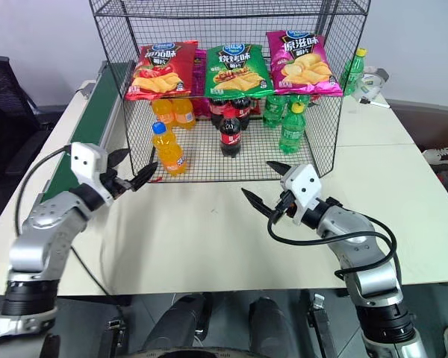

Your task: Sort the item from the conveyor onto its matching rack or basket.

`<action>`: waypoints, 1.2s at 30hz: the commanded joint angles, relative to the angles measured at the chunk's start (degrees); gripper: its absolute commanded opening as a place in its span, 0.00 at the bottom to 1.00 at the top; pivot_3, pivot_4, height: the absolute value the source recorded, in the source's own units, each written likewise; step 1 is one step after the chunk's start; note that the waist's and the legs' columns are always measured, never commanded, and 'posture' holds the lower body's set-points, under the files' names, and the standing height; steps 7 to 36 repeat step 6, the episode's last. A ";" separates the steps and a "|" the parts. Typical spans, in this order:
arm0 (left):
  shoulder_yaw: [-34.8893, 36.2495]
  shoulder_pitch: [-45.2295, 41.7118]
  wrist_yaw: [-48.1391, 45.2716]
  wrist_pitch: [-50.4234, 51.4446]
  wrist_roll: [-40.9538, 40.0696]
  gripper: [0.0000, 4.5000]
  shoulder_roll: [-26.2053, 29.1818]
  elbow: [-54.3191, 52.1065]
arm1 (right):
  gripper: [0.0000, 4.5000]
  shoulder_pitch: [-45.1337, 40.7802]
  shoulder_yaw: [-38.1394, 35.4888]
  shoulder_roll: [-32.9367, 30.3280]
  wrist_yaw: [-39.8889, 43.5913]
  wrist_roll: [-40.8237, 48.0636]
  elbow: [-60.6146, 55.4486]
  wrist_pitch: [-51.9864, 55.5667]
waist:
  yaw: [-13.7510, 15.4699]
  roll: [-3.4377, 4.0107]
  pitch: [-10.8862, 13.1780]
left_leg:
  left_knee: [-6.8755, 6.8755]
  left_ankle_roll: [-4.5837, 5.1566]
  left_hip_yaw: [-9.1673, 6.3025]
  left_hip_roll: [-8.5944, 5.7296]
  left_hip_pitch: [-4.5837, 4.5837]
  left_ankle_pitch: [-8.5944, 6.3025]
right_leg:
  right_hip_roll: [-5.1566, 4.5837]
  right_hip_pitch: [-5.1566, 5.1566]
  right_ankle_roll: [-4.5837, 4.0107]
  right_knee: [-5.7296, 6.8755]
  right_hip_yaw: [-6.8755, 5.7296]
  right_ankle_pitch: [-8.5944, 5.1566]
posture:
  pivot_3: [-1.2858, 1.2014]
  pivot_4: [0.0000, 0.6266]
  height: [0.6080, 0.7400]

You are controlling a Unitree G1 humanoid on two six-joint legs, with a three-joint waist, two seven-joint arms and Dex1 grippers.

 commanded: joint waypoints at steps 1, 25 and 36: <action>4.88 1.76 -1.70 2.70 -2.48 0.99 3.73 -3.60 | 1.00 -0.91 -1.23 -0.38 0.56 0.87 -0.88 -0.78 | -0.05 0.00 0.00 | 0.00 0.00 0.00 0.00 0.00 0.00 | -0.01 0.00 -0.01 -0.01 0.00 -0.01 | 0.52 0.24 1.00; 6.36 4.53 -3.49 2.18 -2.41 0.99 5.52 -4.38 | 1.00 -0.99 -1.51 -0.64 1.07 0.89 -0.57 -0.83 | 0.07 0.01 0.00 | -0.04 0.00 0.01 0.00 0.00 0.00 | -0.04 -0.02 -0.17 -0.02 0.07 -0.09 | 0.52 0.24 1.00; 6.36 4.53 -3.49 2.18 -2.41 0.99 5.52 -4.38 | 1.00 -0.99 -1.51 -0.64 1.07 0.89 -0.57 -0.83 | 0.07 0.01 0.00 | -0.04 0.00 0.01 0.00 0.00 0.00 | -0.04 -0.02 -0.17 -0.02 0.07 -0.09 | 0.52 0.24 1.00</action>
